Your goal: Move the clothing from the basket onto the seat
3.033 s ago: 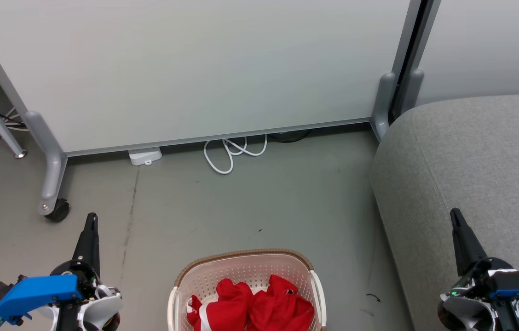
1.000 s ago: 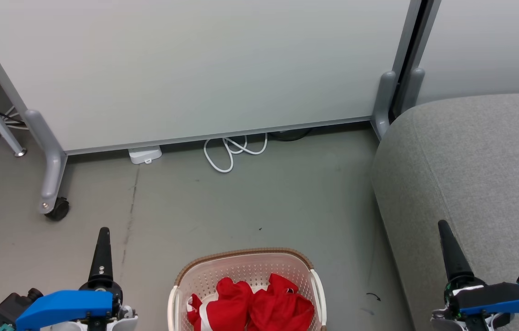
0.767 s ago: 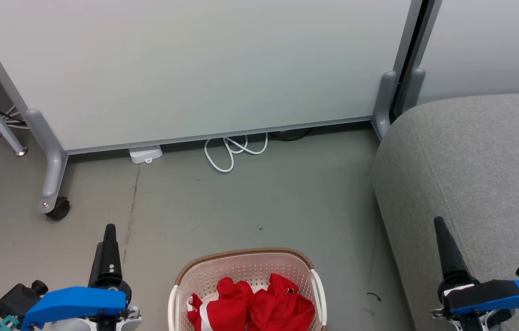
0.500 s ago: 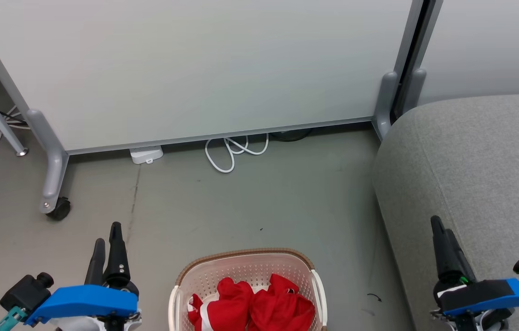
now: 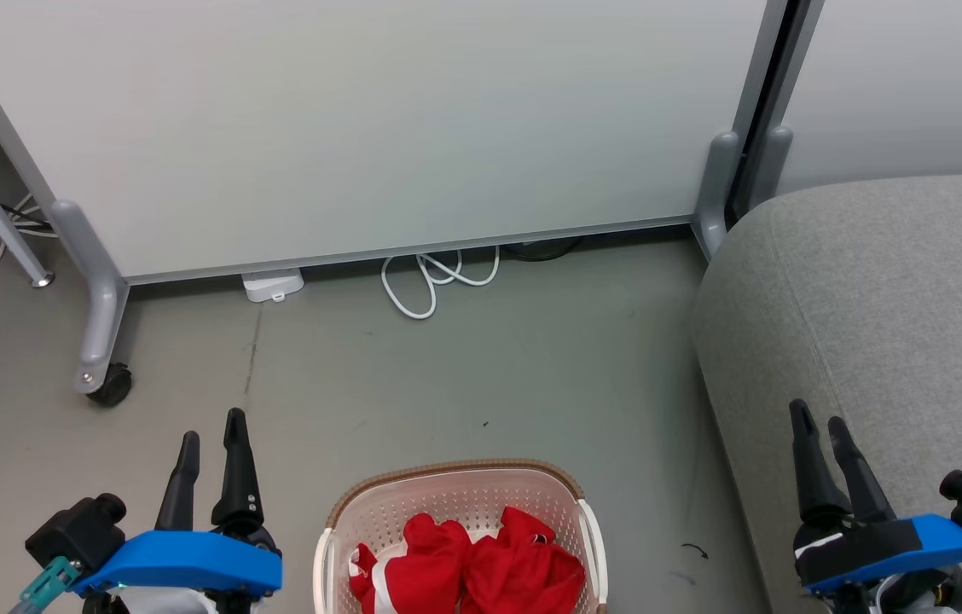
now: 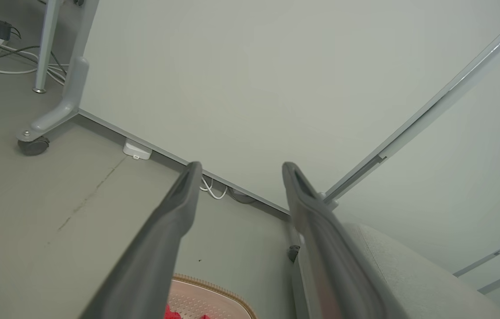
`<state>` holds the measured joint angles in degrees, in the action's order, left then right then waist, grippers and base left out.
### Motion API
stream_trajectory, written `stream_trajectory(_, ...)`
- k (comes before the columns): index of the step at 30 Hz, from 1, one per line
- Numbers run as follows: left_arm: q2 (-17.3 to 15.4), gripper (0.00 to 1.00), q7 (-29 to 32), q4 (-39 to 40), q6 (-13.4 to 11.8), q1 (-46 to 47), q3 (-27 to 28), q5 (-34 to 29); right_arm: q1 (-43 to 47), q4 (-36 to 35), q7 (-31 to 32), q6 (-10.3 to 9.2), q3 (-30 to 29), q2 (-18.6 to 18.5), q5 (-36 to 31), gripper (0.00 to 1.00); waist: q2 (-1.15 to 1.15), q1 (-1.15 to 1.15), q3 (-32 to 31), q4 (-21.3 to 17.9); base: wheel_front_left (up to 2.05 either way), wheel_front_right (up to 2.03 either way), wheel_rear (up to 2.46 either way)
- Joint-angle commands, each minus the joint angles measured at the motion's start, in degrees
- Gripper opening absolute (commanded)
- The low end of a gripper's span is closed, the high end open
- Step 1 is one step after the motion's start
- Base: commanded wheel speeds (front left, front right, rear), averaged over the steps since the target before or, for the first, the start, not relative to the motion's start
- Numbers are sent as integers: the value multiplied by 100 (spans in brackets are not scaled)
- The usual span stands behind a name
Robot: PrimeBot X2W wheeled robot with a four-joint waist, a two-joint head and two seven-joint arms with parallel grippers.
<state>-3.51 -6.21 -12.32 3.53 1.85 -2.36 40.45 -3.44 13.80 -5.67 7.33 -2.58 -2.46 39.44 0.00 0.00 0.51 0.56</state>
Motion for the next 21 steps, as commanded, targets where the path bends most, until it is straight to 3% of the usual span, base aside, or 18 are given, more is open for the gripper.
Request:
stream_trajectory(1,-57,100,-61,71,2,76,-24,-183,-127,-79,-57,15,1,-38,-183,100,0,0,2,-2,0,0,0)
stream_trajectory(21,-95,100,-369,-8,-62,94,-218,-1455,-116,-35,-210,16,40,-47,-1420,100,0,0,14,7,0,0,0)
